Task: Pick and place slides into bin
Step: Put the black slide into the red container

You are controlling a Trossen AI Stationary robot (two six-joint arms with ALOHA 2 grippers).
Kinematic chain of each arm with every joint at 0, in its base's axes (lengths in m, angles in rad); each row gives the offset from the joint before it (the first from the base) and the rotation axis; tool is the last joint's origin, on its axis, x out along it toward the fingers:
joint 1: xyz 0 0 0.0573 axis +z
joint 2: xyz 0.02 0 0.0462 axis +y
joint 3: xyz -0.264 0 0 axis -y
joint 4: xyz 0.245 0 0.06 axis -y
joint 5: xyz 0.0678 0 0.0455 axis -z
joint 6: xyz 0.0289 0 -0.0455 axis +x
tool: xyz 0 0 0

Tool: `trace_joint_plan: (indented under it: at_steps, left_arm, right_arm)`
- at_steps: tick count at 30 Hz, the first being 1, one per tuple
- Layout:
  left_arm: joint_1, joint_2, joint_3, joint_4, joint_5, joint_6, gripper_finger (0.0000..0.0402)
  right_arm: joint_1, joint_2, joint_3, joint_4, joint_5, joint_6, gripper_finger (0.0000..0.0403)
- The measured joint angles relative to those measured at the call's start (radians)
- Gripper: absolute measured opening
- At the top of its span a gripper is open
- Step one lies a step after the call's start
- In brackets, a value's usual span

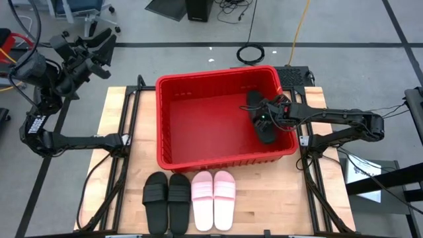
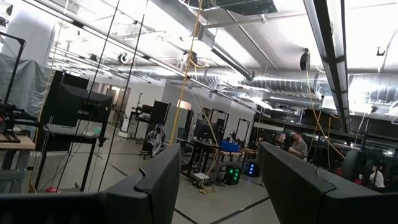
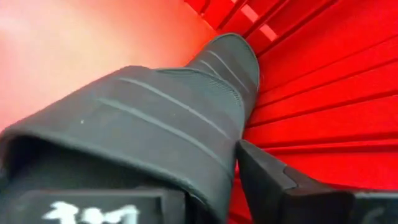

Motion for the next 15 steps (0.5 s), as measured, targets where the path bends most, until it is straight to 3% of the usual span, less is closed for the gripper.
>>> trace_joint_plan:
  at_steps: [15]
  left_arm:
    - [0.000,0.000,0.000,0.000,-0.019,0.008,0.0214]
  right_arm:
    - [0.000,0.003,0.136,-0.218,-0.043,-0.113,0.0184]
